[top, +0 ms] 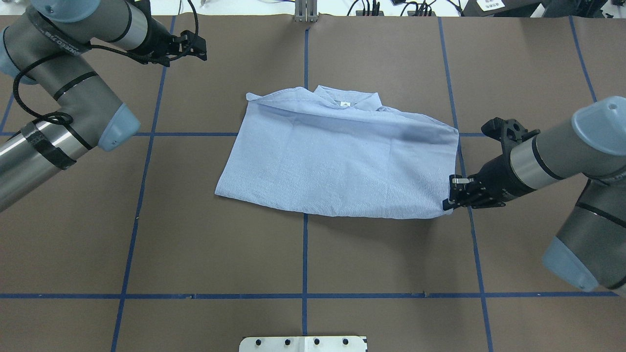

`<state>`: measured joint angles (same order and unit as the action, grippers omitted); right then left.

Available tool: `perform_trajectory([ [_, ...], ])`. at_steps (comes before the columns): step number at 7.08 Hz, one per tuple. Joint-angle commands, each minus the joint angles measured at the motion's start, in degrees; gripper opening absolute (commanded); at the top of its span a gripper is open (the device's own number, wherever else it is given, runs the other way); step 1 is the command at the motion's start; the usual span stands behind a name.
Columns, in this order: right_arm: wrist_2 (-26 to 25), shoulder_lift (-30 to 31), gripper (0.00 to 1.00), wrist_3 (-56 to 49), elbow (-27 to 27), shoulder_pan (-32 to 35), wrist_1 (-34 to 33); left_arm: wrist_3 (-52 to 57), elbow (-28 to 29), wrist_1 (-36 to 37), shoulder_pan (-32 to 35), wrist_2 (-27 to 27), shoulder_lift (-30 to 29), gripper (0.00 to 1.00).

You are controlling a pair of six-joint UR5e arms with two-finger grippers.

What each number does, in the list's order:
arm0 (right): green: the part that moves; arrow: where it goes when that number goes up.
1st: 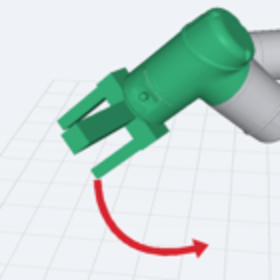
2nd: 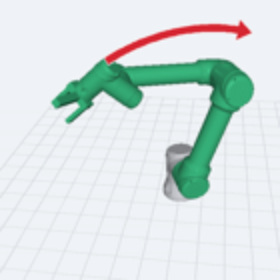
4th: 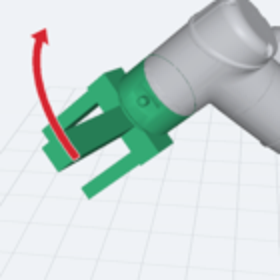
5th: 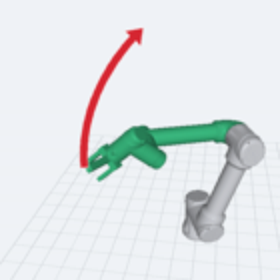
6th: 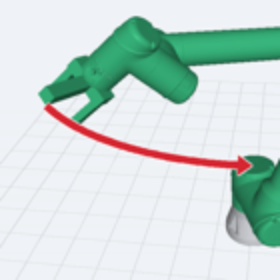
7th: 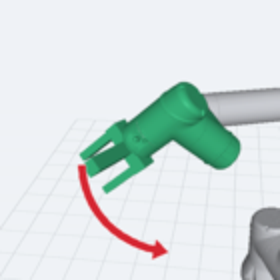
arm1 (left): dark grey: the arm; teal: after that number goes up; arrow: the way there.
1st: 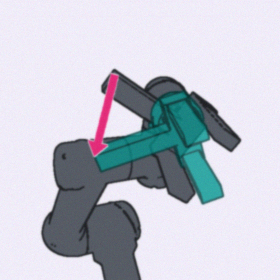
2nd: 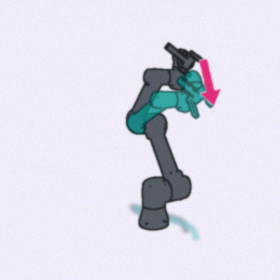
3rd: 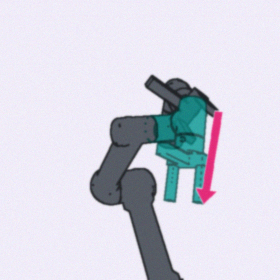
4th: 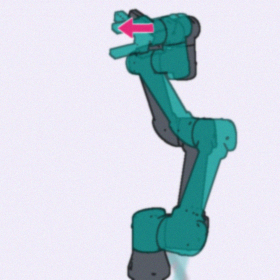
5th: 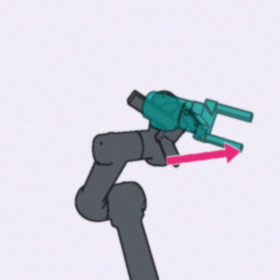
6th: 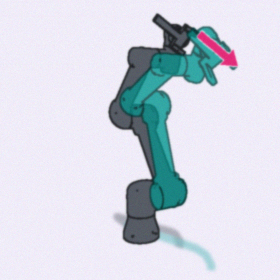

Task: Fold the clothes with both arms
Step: 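Drag the shirt corner with the right gripper toward the robot, rotating the shirt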

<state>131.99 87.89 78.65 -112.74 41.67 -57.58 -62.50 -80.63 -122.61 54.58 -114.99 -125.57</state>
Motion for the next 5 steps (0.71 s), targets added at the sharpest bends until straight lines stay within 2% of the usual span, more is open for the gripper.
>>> perform_trajectory([
  [1, 0.5, 6.9, 0.00, 0.3, -6.2, -6.5, 0.2, -0.1, -0.5, 0.0, 0.0, 0.0, 0.1, 0.99],
  [2, 2.2, 10.6, 0.00, 0.6, -8.5, -9.1, 0.2, -0.1, -0.8, -0.1, 0.0, 0.0, 0.3, 0.99],
  [3, 6.0, 13.3, 0.00, 0.7, -9.9, -9.8, 0.2, -0.1, -1.5, -0.1, -0.1, -0.1, 1.3, 0.99],
  [4, 13.0, 14.6, 0.00, 1.8, -10.4, -9.7, 0.1, -0.1, -2.1, -0.1, -0.1, -0.1, 2.0, 0.99],
  [5, 14.5, 15.5, 0.00, 3.6, -10.6, -11.0, 0.1, -0.1, -2.5, -0.1, 0.0, -0.1, 2.2, 0.99],
])
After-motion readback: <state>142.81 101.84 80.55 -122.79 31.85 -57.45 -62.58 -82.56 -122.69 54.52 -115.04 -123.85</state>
